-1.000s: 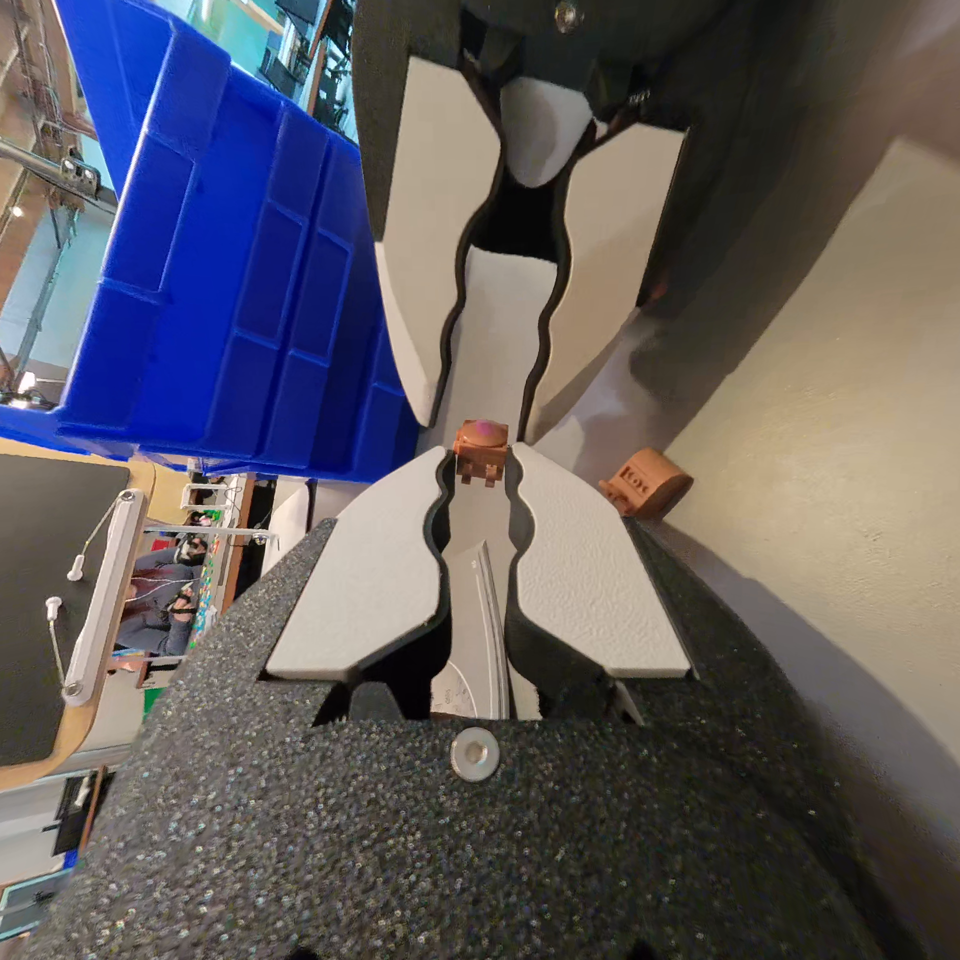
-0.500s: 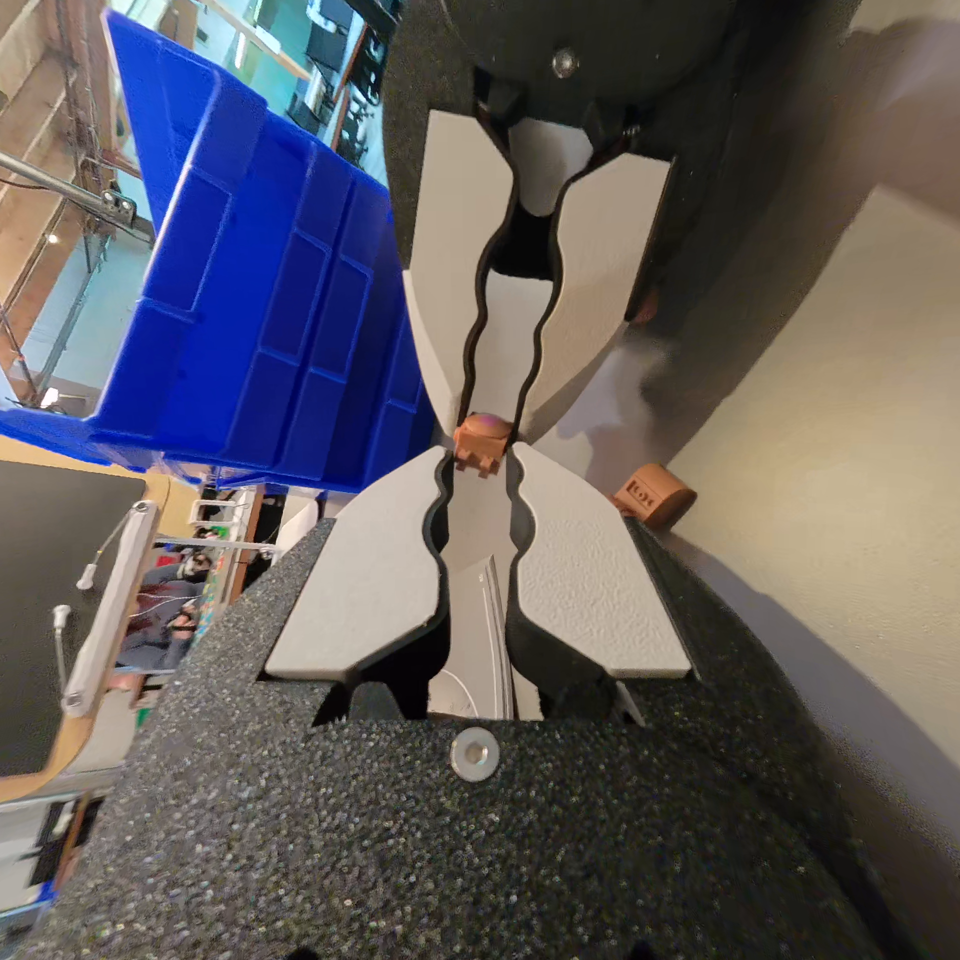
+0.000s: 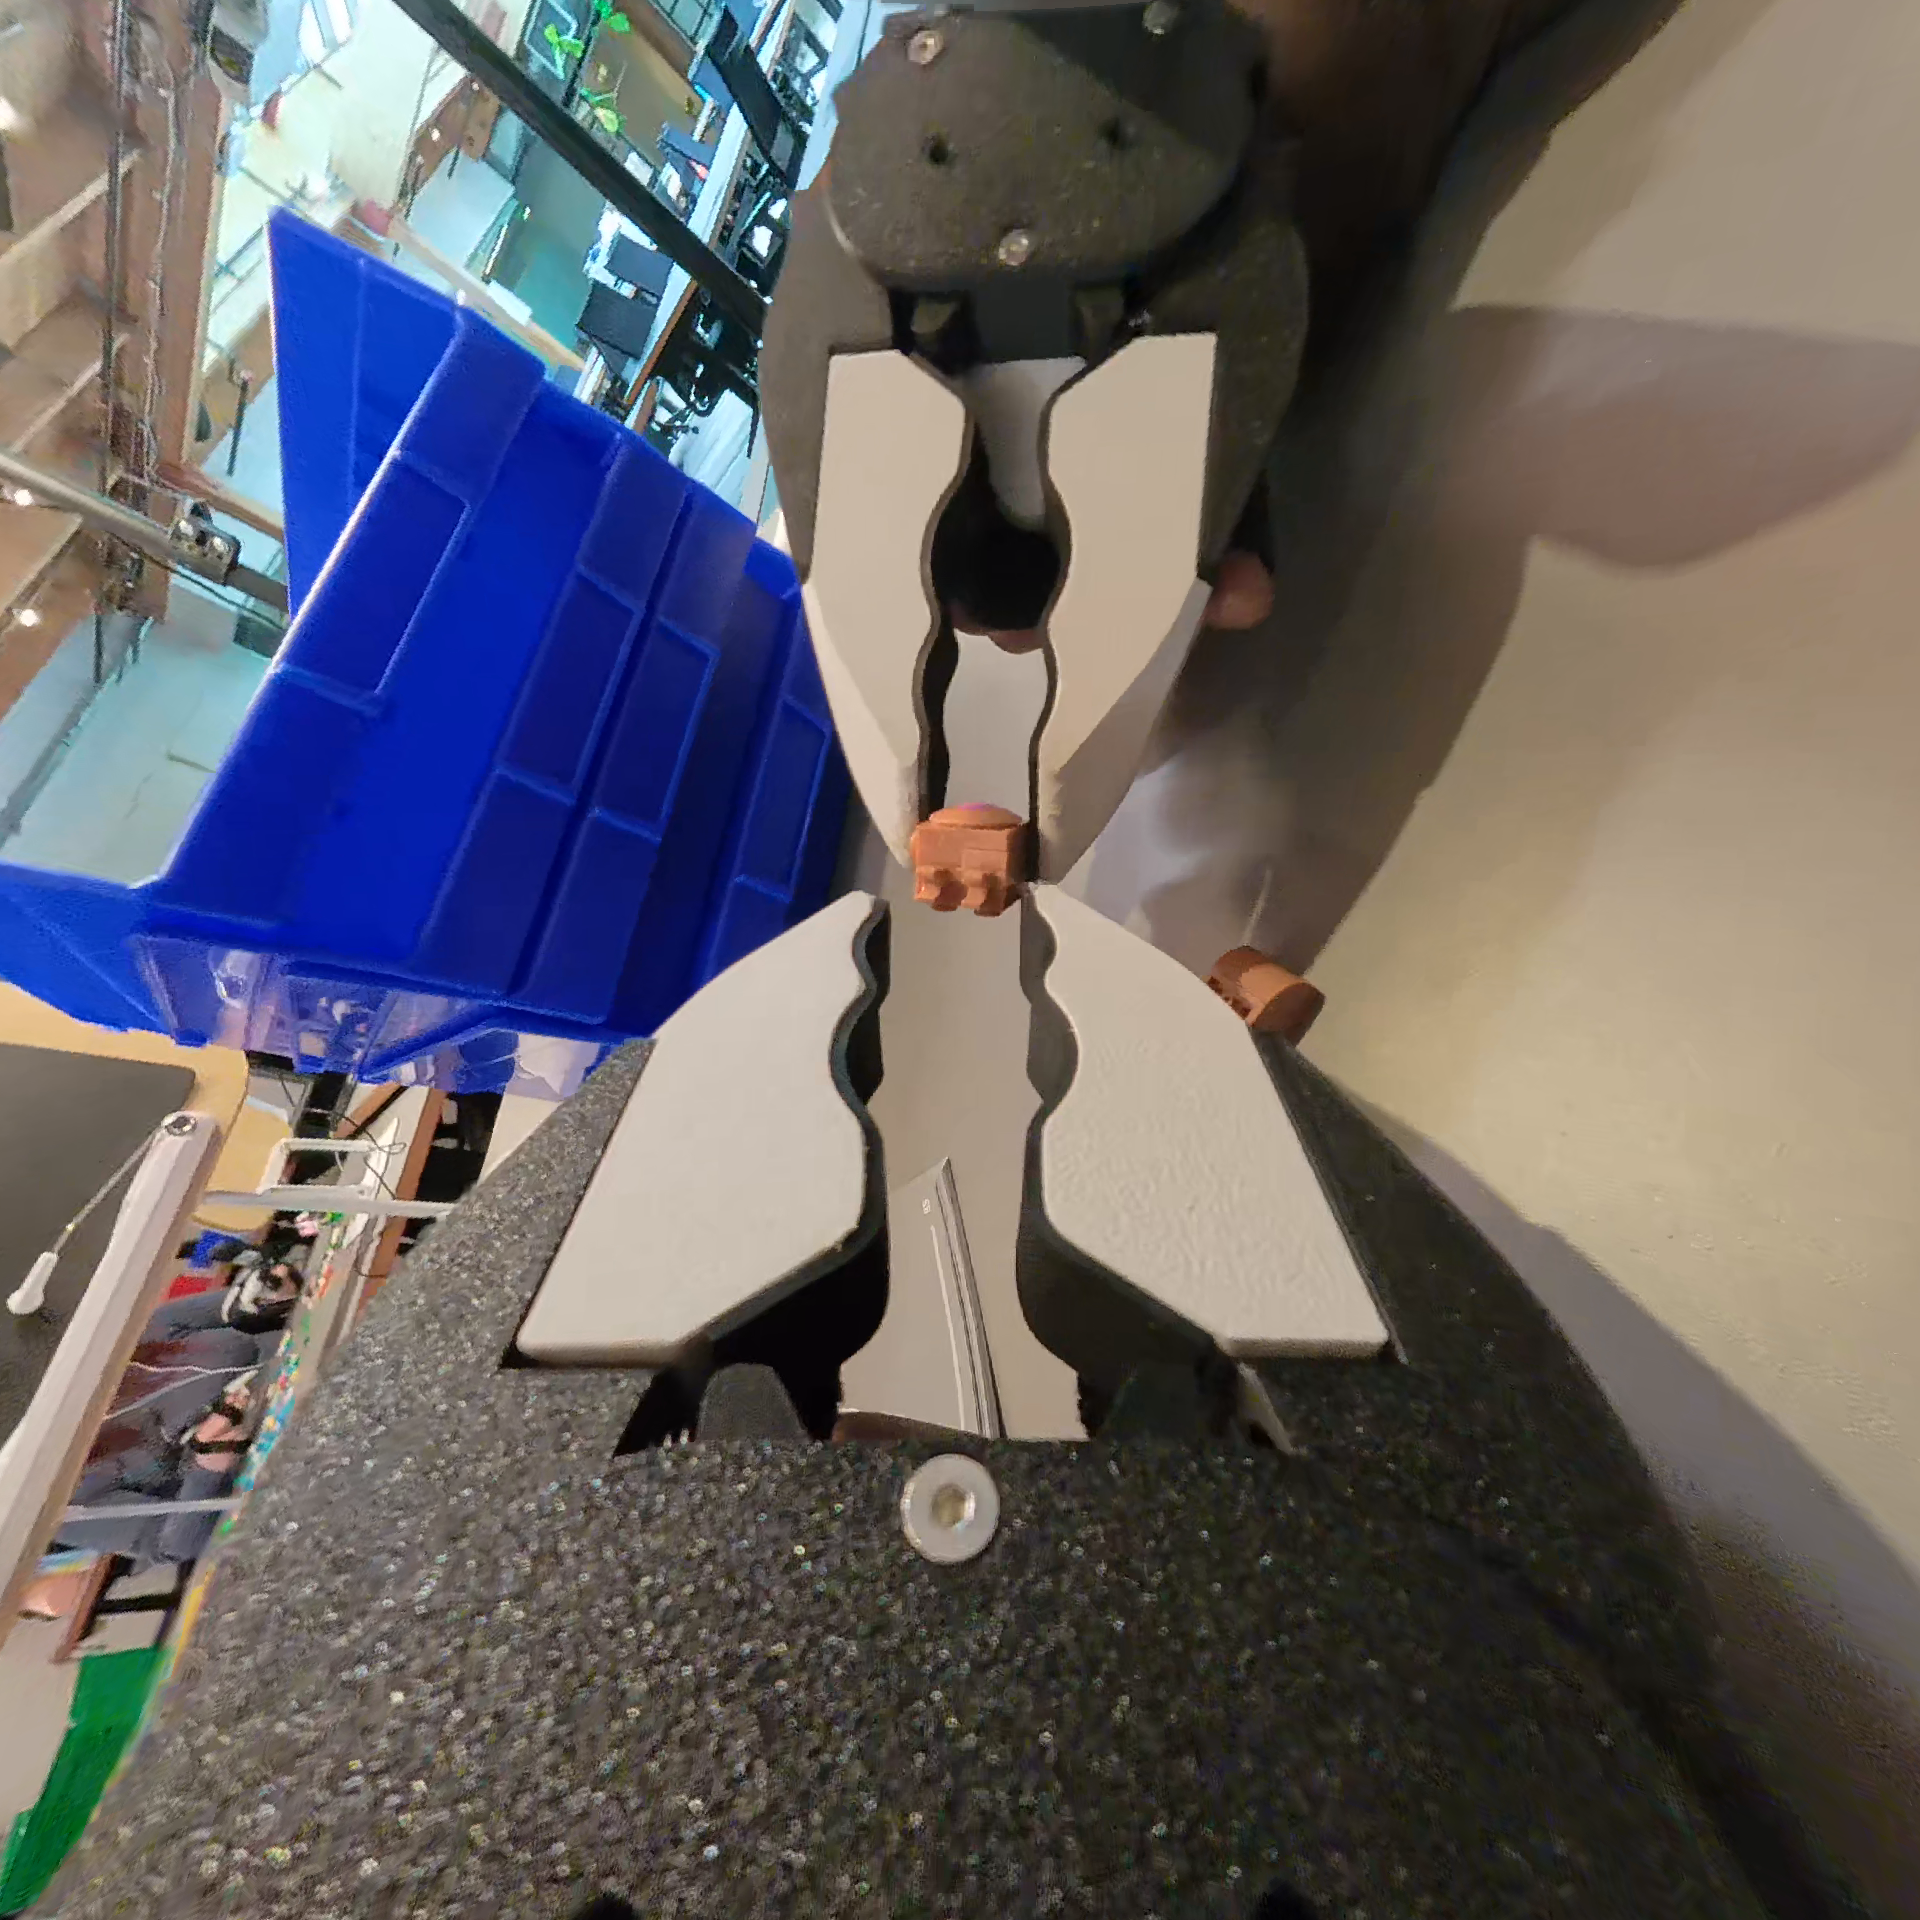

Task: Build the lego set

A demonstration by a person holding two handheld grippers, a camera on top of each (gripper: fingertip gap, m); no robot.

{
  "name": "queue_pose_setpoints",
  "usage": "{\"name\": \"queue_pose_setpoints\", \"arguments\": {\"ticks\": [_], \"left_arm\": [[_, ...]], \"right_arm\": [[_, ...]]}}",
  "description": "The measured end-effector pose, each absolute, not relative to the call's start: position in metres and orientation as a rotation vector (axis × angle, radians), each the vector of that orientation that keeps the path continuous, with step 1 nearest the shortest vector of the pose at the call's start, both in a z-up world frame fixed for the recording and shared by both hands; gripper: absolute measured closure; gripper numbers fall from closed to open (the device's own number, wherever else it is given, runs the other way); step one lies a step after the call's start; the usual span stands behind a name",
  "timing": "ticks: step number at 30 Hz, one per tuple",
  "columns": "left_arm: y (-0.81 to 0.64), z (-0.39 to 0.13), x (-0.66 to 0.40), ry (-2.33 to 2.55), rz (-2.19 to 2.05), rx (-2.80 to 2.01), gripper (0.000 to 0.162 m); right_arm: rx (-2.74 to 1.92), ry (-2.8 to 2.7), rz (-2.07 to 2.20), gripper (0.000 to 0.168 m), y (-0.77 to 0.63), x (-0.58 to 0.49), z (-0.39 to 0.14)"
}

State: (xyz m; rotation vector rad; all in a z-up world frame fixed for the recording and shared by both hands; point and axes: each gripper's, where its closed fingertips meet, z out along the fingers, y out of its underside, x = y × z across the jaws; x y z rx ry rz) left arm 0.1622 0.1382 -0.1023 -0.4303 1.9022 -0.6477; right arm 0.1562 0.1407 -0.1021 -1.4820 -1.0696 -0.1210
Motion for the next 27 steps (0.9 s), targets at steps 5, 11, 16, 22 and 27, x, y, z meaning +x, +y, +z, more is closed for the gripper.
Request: {"name": "queue_pose_setpoints", "arguments": {"ticks": [5, 11, 16, 22, 27], "left_arm": [[0.134, -0.107, 0.162, 1.918, -0.628, -0.388, 0.14], [0.135, -0.106, 0.163, 1.908, -0.6, -0.374, 0.138], [0.132, -0.112, 0.161, 1.934, -0.508, -0.296, 0.141], [0.134, -0.117, 0.161, 1.969, -0.411, -0.274, 0.143], [0.136, -0.116, 0.163, 1.965, -0.353, -0.267, 0.144]], "right_arm": [[-1.474, -1.087, -0.104, 0.15, 0.139, 0.153, -0.103], [-1.471, -1.1, -0.111, 0.15, 0.138, 0.152, -0.104], [-1.469, -1.147, -0.141, 0.15, 0.137, 0.15, -0.109], [-1.477, -1.173, -0.178, 0.15, 0.138, 0.15, -0.114], [-1.492, -1.153, -0.177, 0.149, 0.139, 0.151, -0.113]]}}
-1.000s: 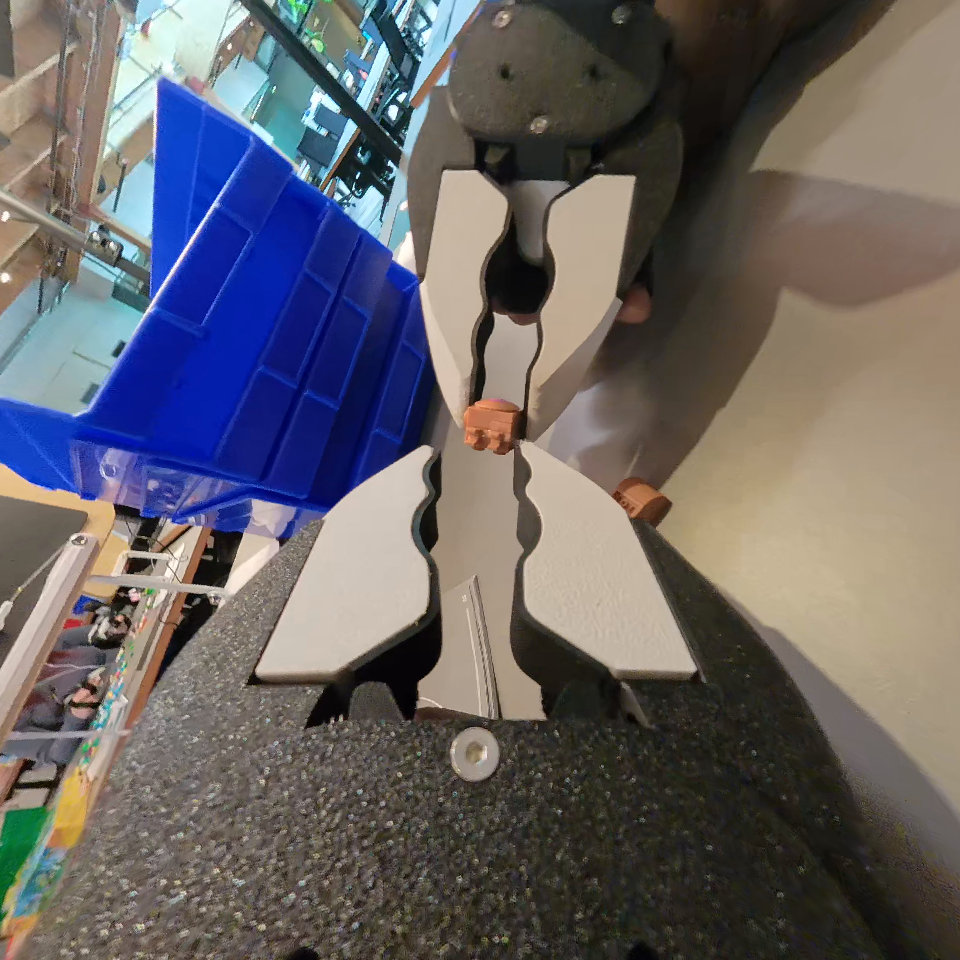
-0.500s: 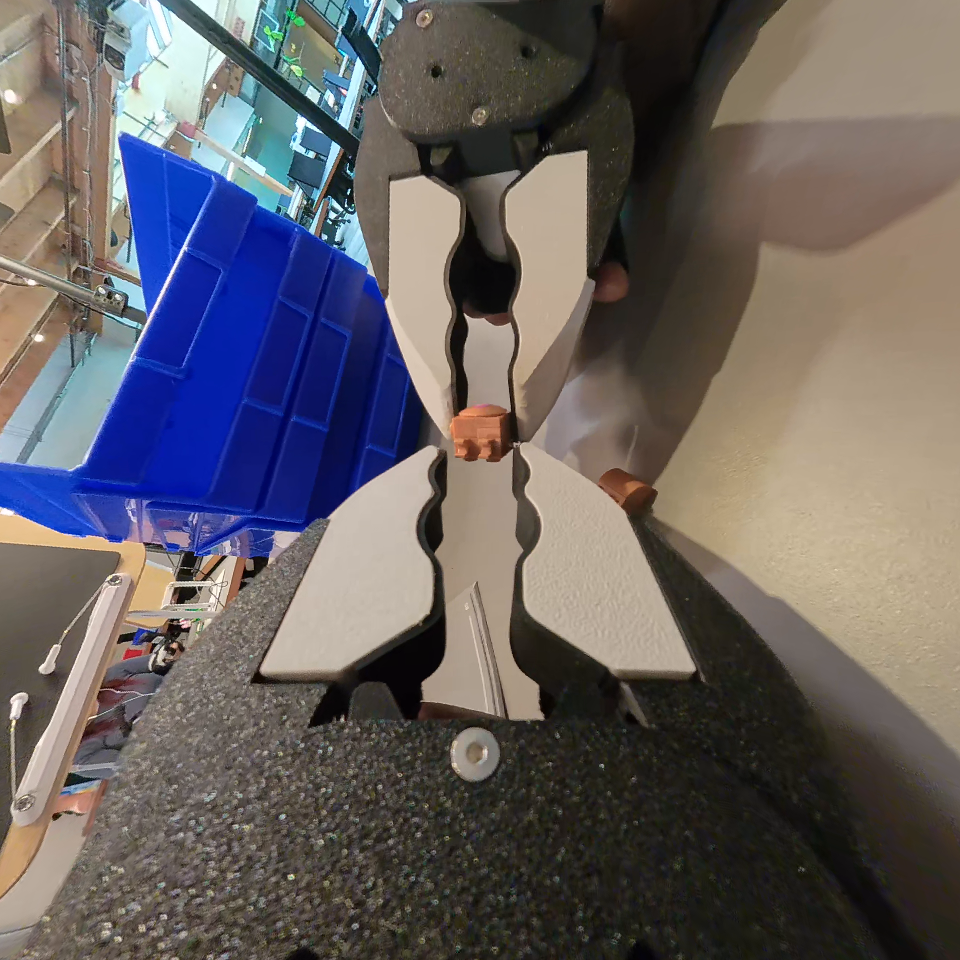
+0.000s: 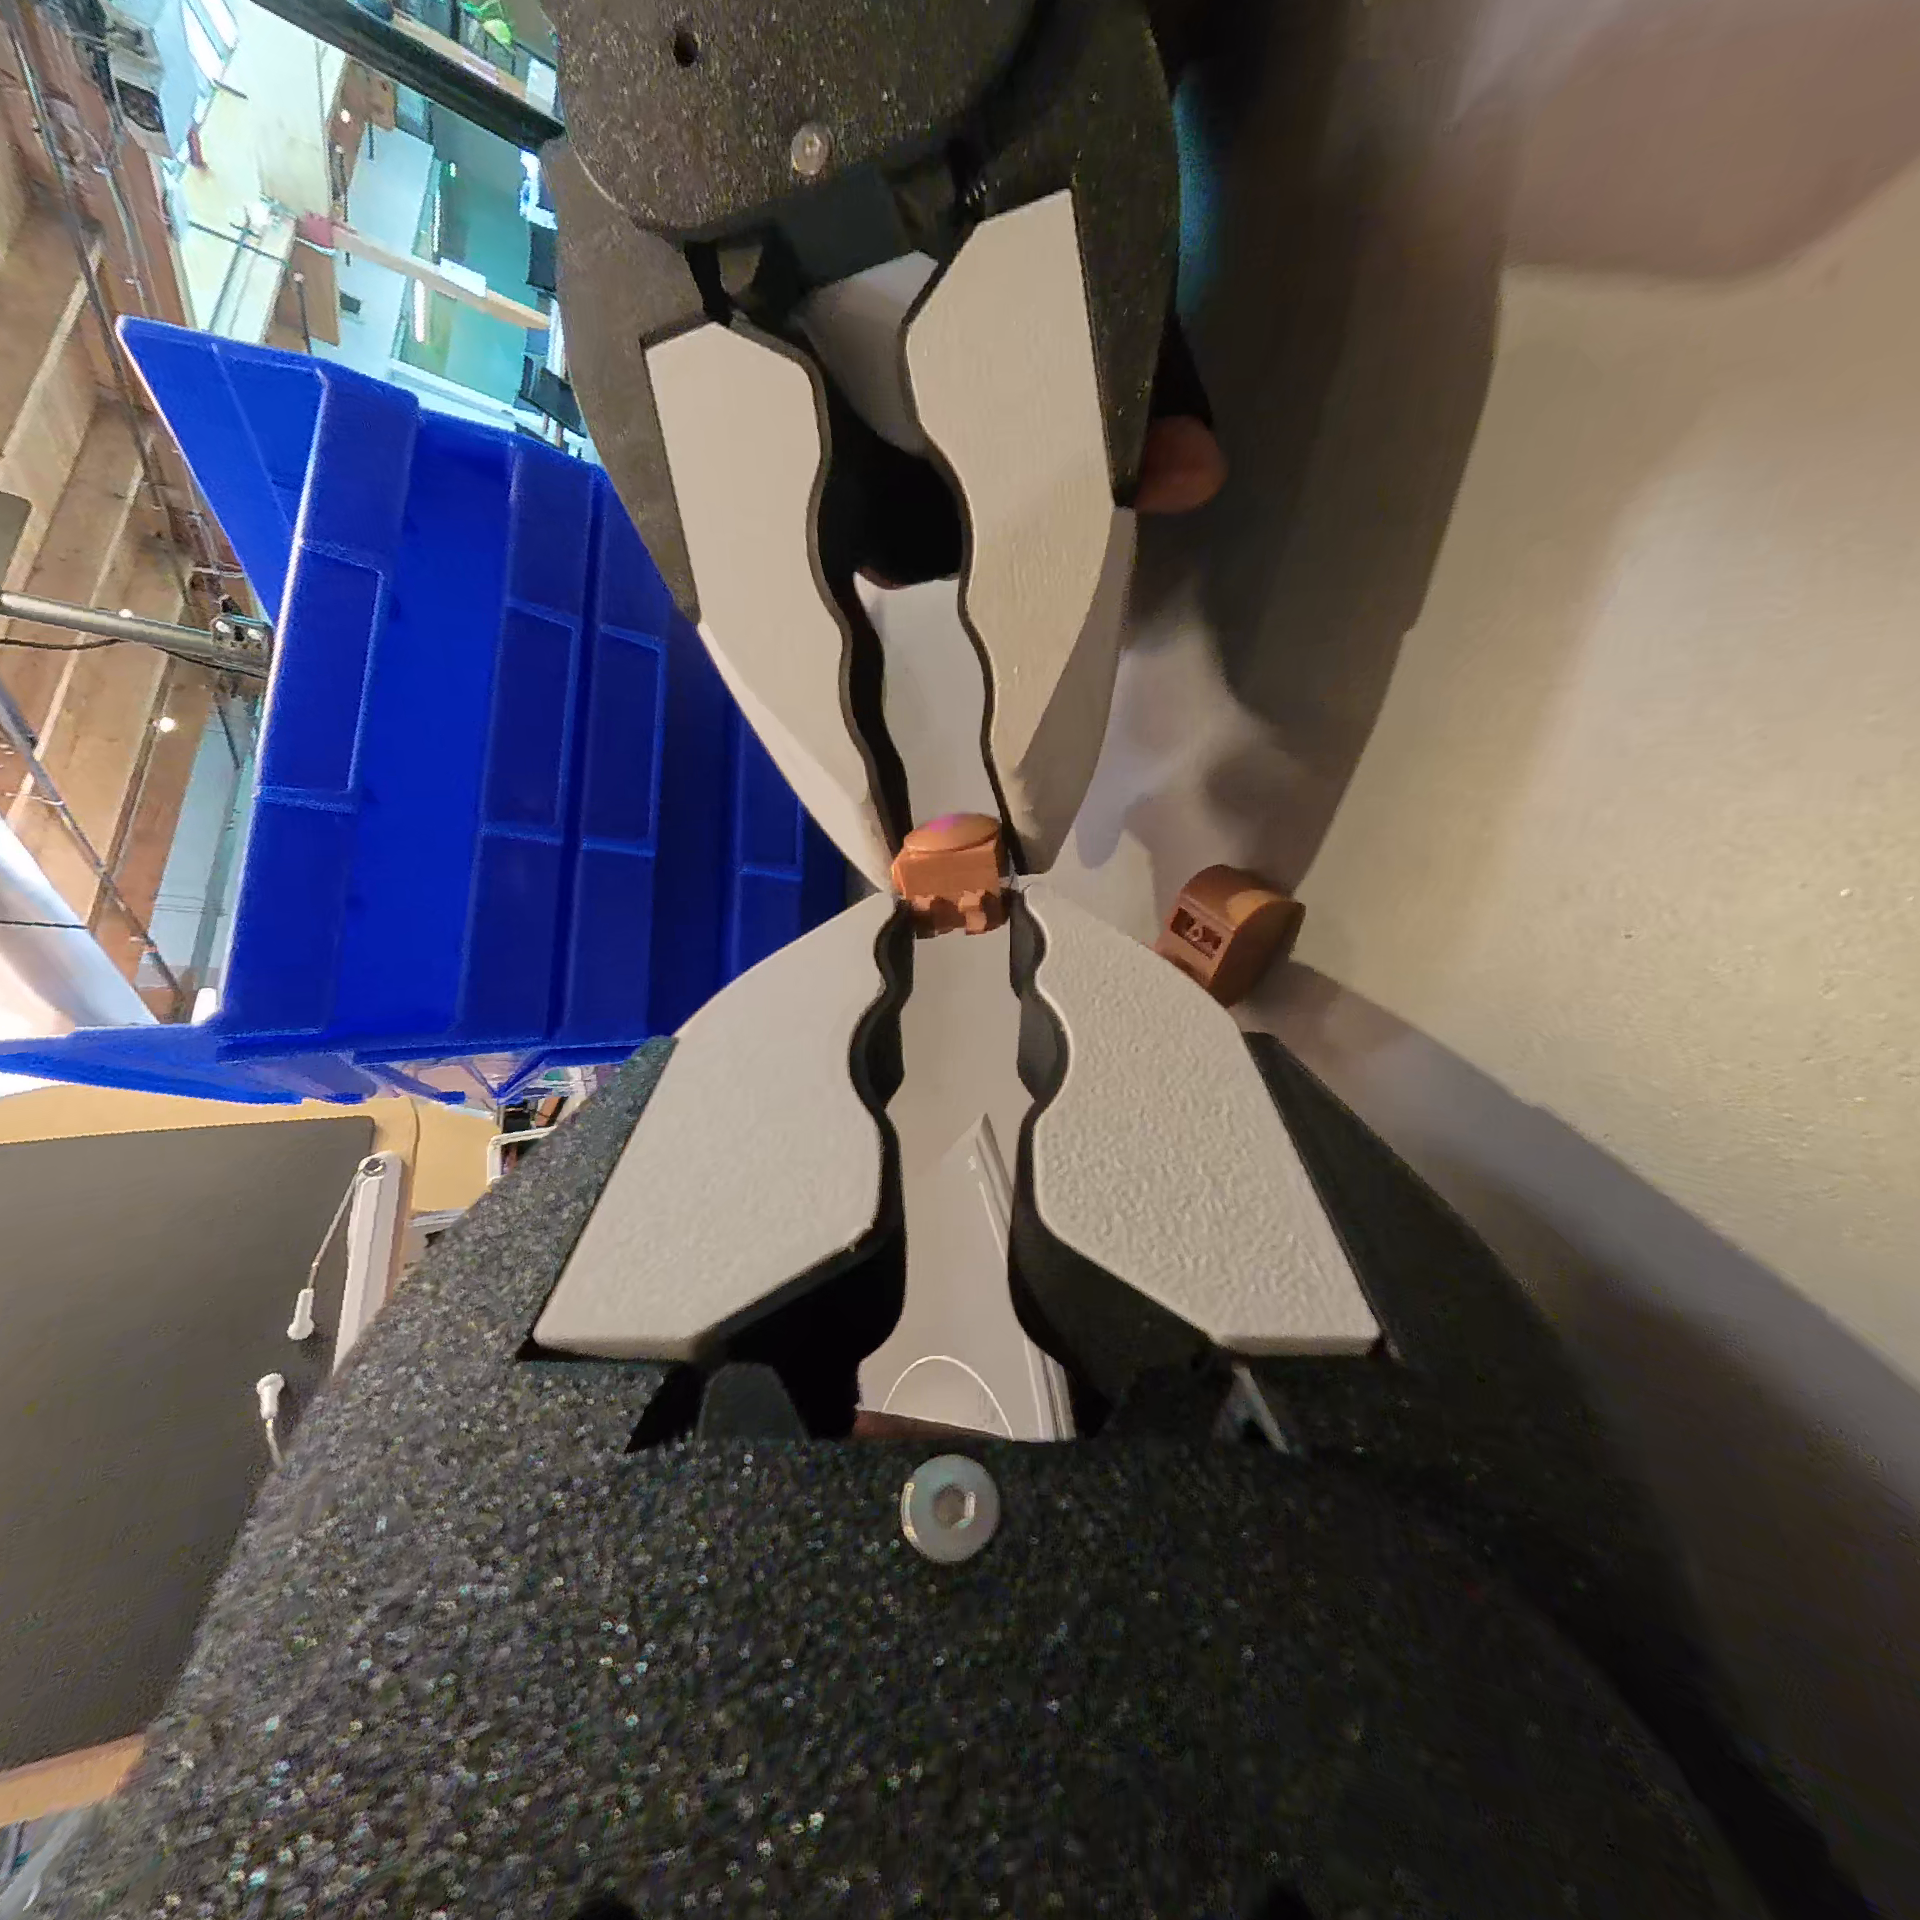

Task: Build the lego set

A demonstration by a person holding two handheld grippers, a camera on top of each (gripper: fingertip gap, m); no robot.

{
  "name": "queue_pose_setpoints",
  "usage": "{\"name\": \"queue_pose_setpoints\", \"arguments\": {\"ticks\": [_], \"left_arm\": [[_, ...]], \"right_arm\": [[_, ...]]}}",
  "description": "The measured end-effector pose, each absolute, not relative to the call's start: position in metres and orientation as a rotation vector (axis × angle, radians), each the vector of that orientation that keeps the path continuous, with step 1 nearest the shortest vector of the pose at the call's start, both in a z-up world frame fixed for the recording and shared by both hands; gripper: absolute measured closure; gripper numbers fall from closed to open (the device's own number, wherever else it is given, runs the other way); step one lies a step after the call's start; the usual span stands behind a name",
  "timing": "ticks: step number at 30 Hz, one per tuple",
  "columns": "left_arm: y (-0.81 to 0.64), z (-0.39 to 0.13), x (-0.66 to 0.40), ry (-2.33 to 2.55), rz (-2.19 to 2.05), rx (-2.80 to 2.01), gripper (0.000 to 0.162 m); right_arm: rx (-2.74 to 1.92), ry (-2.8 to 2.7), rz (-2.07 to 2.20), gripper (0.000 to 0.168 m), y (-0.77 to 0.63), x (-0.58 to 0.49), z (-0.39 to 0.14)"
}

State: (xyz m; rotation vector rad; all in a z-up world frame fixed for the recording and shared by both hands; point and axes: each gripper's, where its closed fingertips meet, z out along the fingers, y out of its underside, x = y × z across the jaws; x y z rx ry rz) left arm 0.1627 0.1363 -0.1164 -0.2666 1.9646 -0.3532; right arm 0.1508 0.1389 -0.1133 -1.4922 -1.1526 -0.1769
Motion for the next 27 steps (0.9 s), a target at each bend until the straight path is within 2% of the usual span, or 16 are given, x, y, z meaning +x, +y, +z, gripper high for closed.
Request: {"name": "queue_pose_setpoints", "arguments": {"ticks": [9, 27], "left_arm": [[0.136, -0.111, 0.166, 1.918, -0.266, -0.246, 0.145], [0.137, -0.107, 0.166, 1.939, -0.468, -0.408, 0.145]], "right_arm": [[-1.508, -1.132, -0.167, 0.149, 0.138, 0.153, -0.108], [-1.385, -1.199, -0.415, 0.15, 0.136, 0.152, -0.099]]}}
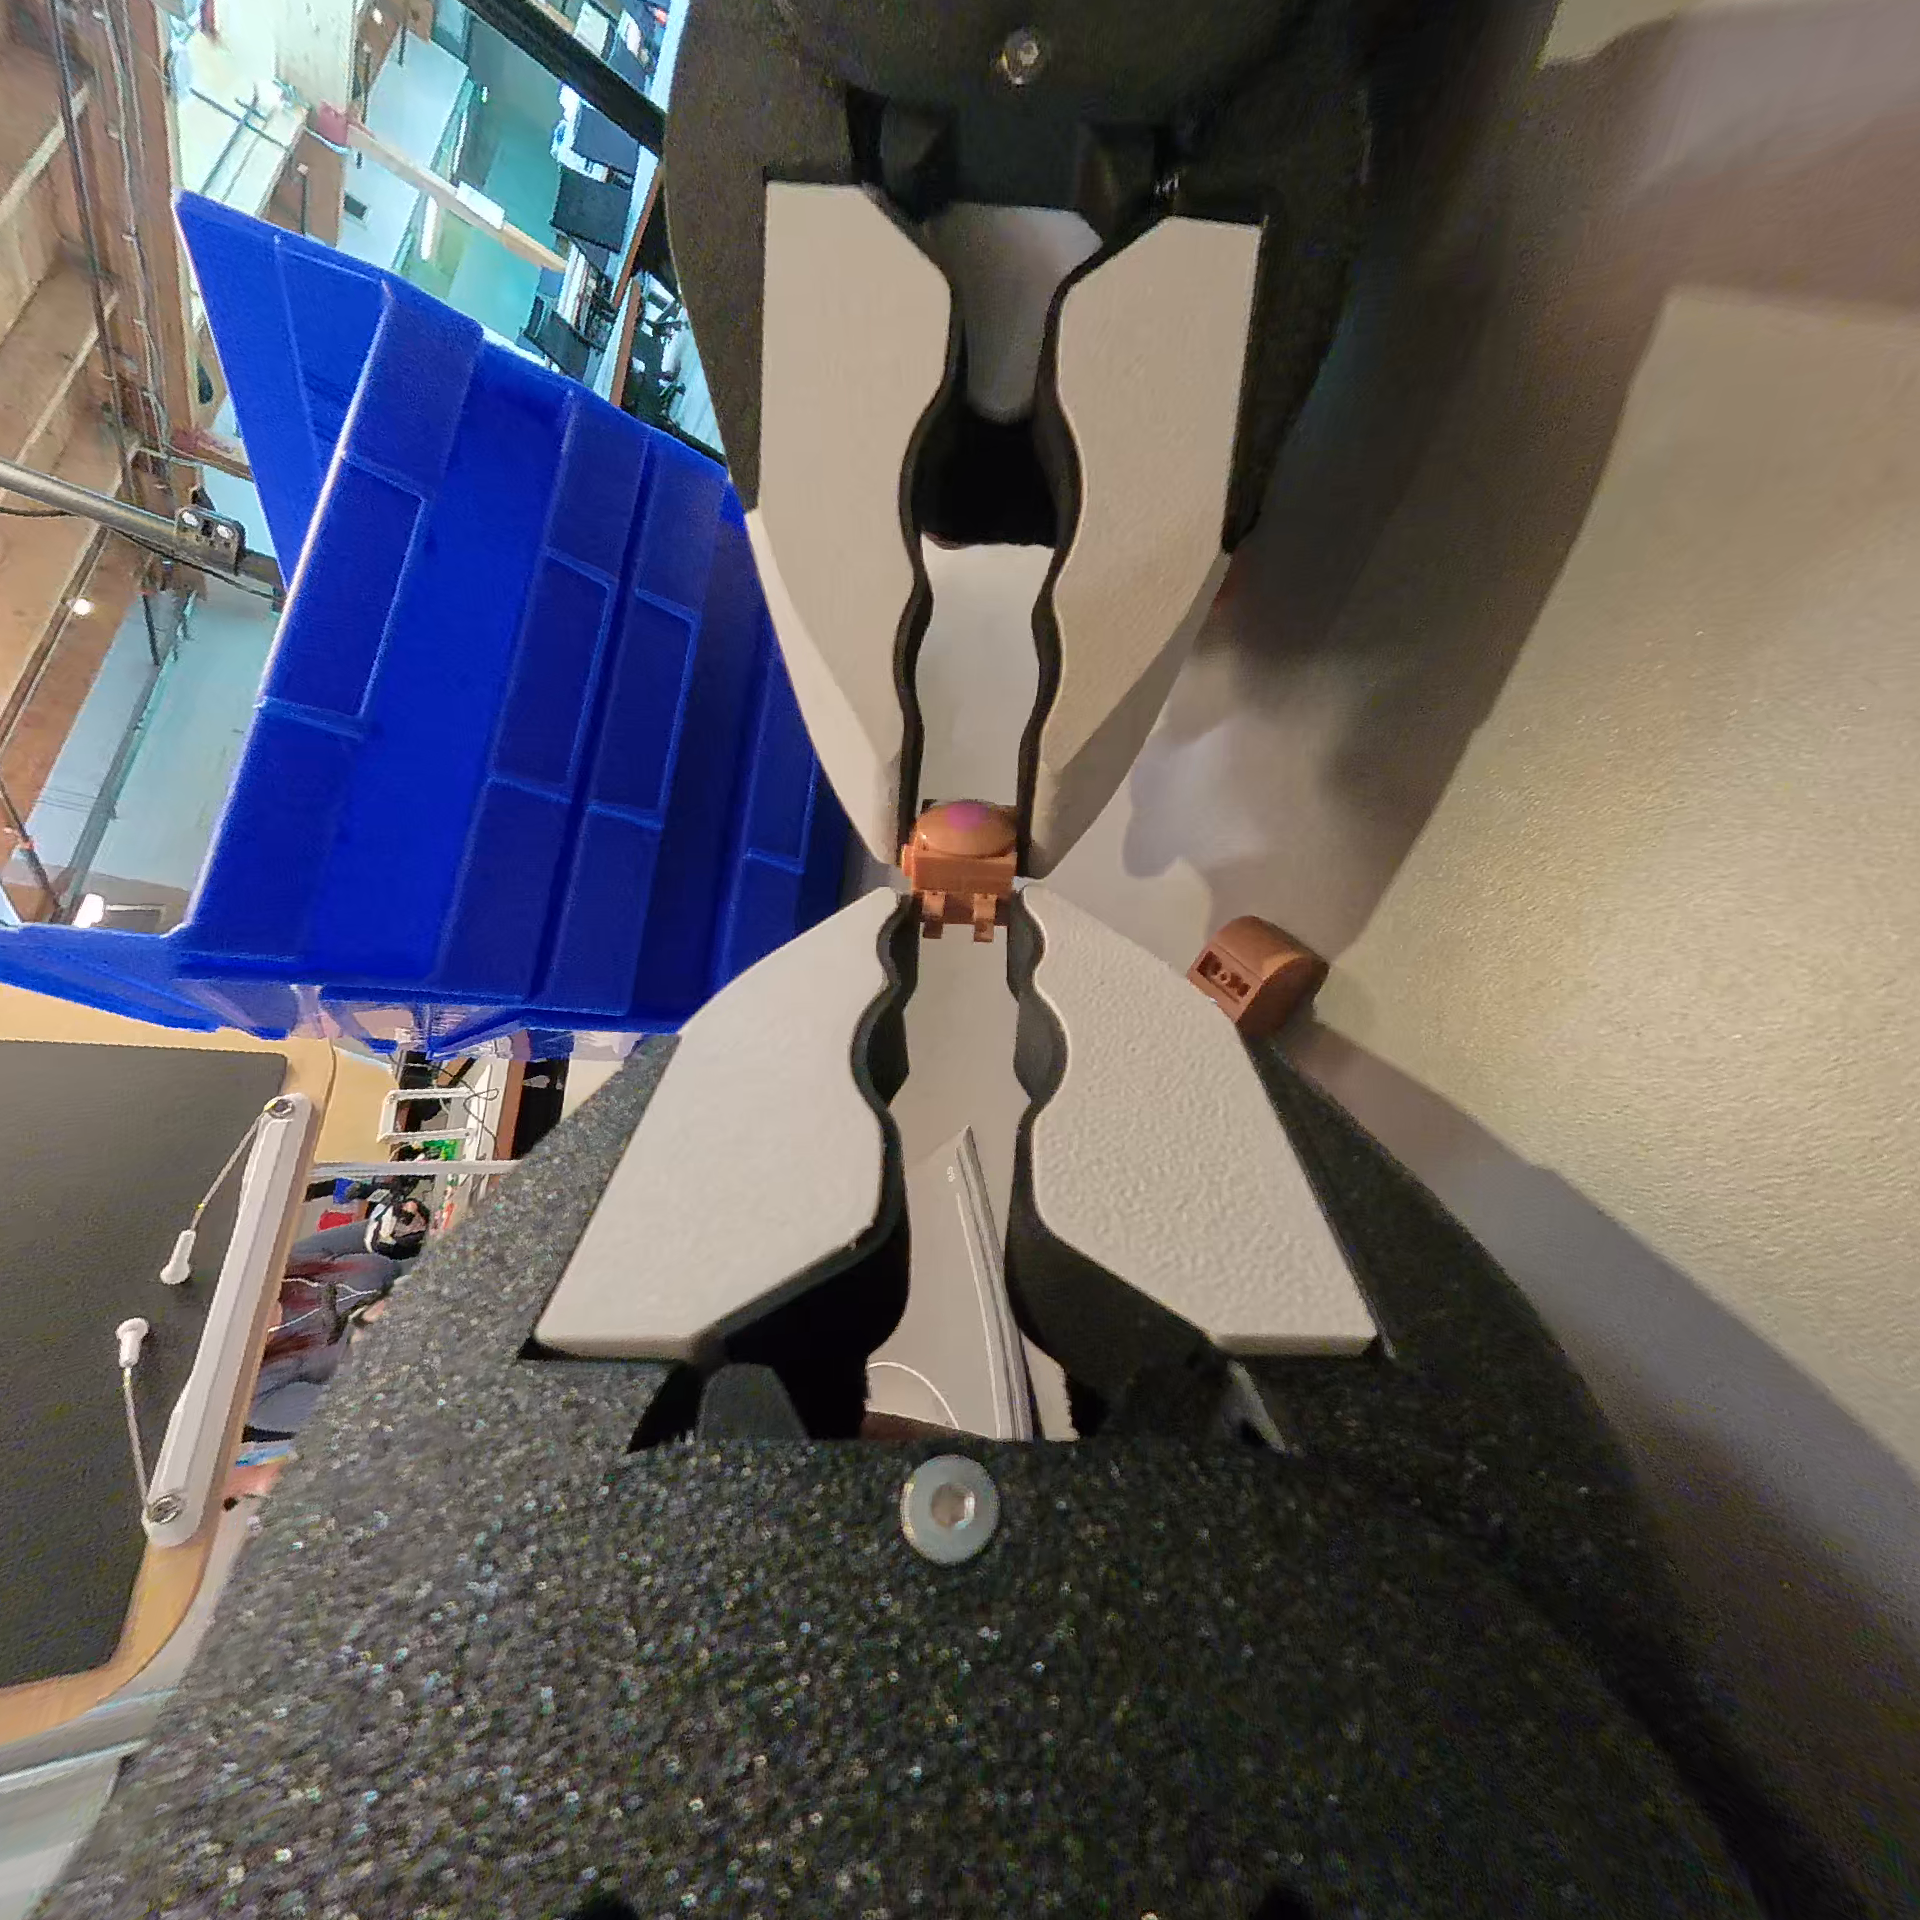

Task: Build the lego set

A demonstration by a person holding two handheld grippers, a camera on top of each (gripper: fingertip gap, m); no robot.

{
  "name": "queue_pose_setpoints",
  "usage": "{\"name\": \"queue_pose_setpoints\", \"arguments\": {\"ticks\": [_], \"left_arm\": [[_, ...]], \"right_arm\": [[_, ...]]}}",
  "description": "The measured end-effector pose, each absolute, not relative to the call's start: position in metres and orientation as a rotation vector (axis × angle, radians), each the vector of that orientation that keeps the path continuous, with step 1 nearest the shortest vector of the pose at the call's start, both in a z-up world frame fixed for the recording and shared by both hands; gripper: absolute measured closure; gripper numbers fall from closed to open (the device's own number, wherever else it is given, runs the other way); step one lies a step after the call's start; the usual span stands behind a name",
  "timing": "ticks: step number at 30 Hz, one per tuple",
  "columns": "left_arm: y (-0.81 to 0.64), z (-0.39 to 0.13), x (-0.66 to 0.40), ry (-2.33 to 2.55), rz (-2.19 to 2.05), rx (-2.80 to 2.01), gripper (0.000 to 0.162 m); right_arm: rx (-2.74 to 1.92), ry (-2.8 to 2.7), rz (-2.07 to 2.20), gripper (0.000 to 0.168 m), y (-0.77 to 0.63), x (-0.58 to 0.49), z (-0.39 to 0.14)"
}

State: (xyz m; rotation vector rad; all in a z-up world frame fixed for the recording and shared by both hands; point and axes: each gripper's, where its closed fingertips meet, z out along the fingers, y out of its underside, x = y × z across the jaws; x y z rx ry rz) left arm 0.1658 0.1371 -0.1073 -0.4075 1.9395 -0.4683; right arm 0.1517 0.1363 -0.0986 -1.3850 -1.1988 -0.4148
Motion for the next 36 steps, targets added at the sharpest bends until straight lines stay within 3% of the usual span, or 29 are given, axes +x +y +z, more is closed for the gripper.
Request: {"name": "queue_pose_setpoints", "arguments": {"ticks": [7, 21, 26, 32, 36], "left_arm": [[0.164, -0.125, 0.166, 2.003, -0.494, -0.595, 0.146], [0.165, -0.095, 0.172, 1.838, -0.78, -0.762, 0.145], [0.178, -0.049, 0.185, 1.633, -0.87, -0.824, 0.145], [0.198, 0.056, 0.231, 1.439, -0.726, -0.78, 0.145], [0.219, 0.094, 0.279, 1.411, -0.581, -0.815, 0.145]], "right_arm": [[-1.286, -1.179, -0.489, 0.15, 0.132, 0.155, -0.08], [-1.57, -1.074, -0.284, 0.15, 0.146, 0.177, -0.11], [-1.561, -1.047, -0.298, 0.15, 0.149, 0.177, -0.108], [-1.525, -1.026, -0.374, 0.15, 0.152, 0.175, -0.108], [-1.497, -0.996, -0.398, 0.15, 0.151, 0.172, -0.101]]}}
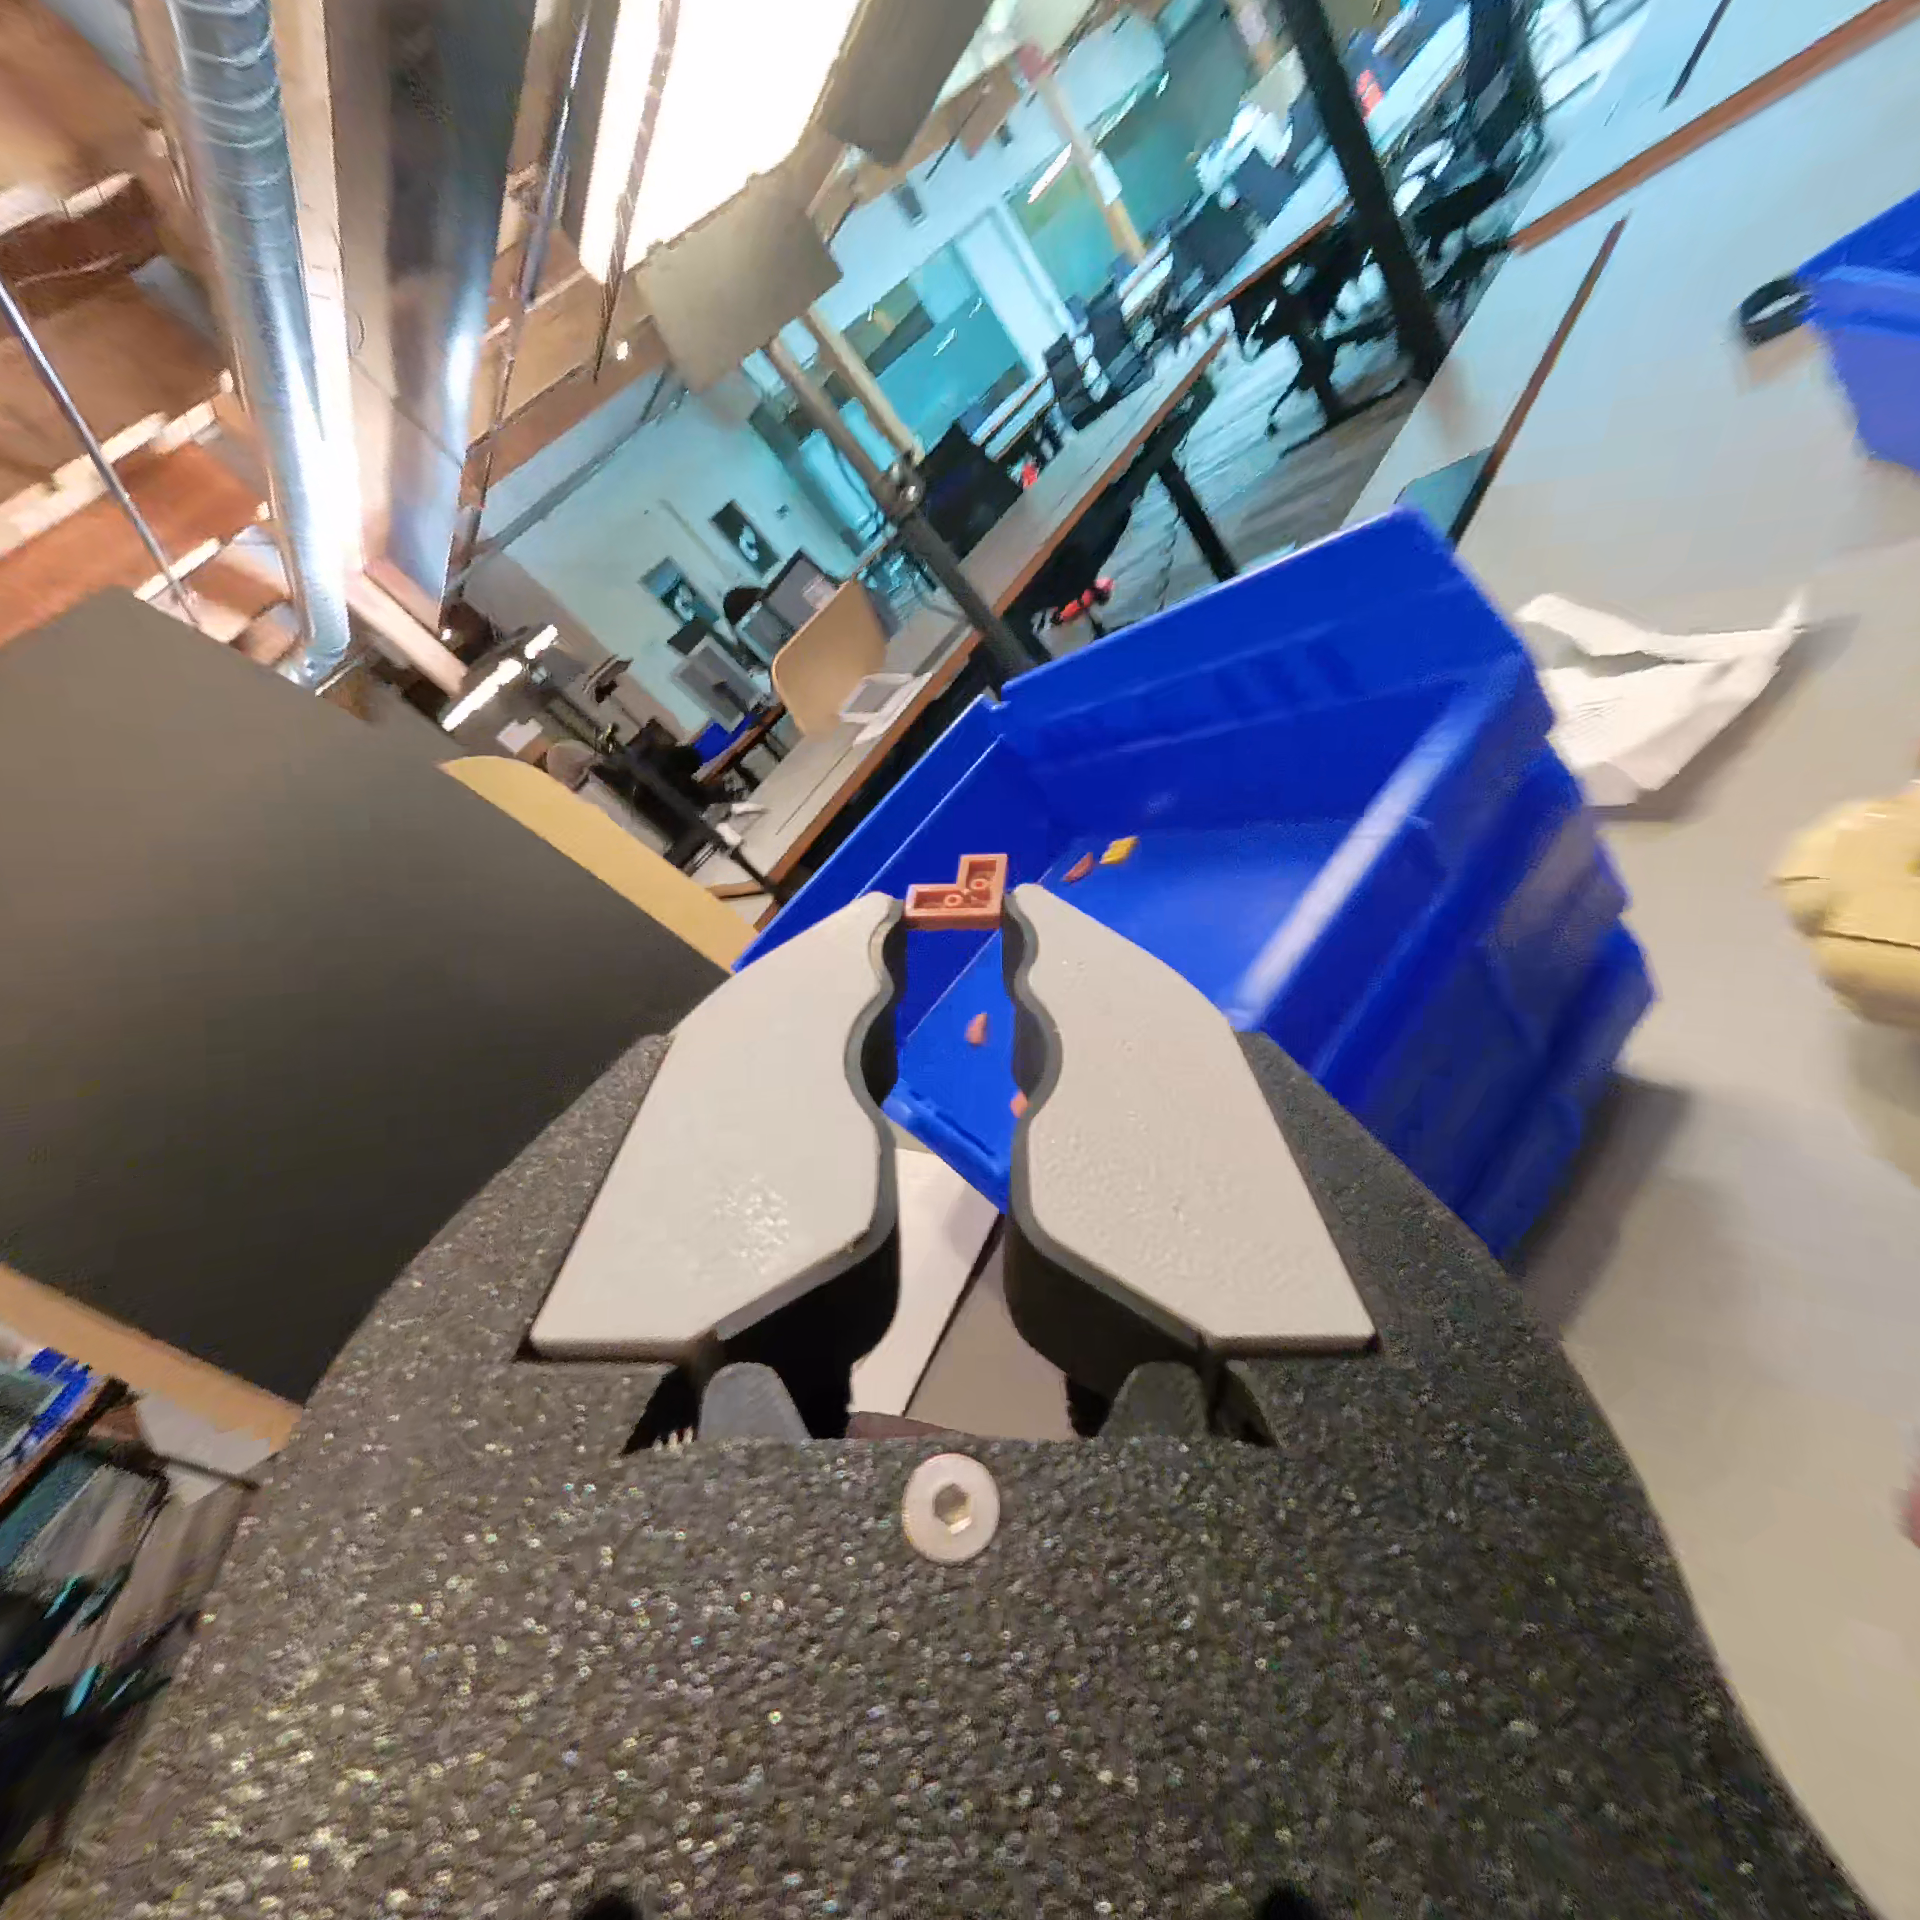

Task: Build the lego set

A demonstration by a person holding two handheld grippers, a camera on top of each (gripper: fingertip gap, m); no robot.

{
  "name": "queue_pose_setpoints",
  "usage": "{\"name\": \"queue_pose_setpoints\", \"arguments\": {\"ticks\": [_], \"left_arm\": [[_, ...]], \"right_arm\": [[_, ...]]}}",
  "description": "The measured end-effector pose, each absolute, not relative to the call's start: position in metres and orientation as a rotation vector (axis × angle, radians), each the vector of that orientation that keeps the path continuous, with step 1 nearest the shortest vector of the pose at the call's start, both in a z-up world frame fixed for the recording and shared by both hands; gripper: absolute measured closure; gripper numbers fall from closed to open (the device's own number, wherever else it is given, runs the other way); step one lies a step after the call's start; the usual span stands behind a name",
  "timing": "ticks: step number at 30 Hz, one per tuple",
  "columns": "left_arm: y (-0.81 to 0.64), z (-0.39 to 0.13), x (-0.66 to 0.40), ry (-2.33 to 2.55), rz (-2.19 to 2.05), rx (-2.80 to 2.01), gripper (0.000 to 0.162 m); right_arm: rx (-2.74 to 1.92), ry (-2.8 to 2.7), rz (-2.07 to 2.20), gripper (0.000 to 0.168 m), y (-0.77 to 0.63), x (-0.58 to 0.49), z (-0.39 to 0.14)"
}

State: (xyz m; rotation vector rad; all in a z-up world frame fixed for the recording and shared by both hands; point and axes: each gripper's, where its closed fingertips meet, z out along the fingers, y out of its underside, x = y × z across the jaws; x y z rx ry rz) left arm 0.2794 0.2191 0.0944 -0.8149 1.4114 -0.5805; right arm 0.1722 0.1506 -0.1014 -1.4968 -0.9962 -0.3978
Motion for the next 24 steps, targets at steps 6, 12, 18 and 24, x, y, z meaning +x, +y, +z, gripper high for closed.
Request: {"name": "queue_pose_setpoints", "arguments": {"ticks": [6, 12, 18, 24], "left_arm": [[0.251, 0.08, 0.324, 1.478, -0.576, -1.002, 0.138], [0.244, 0.084, 0.3, 1.404, -0.687, -1.069, 0.127], [0.193, 0.057, 0.231, 1.404, -0.812, -0.989, 0.128], [0.149, 0.001, 0.188, 1.568, -1.048, -0.852, 0.131]], "right_arm": [[-1.526, -0.881, -0.297, 0.15, 0.147, 0.175, -0.094], [-1.515, -0.79, -0.299, 0.15, 0.142, 0.182, -0.084], [-1.416, -0.651, -0.079, 0.15, 0.128, 0.174, -0.056], [-1.316, -0.542, 0.26, 0.15, 0.117, 0.163, -0.036]]}}
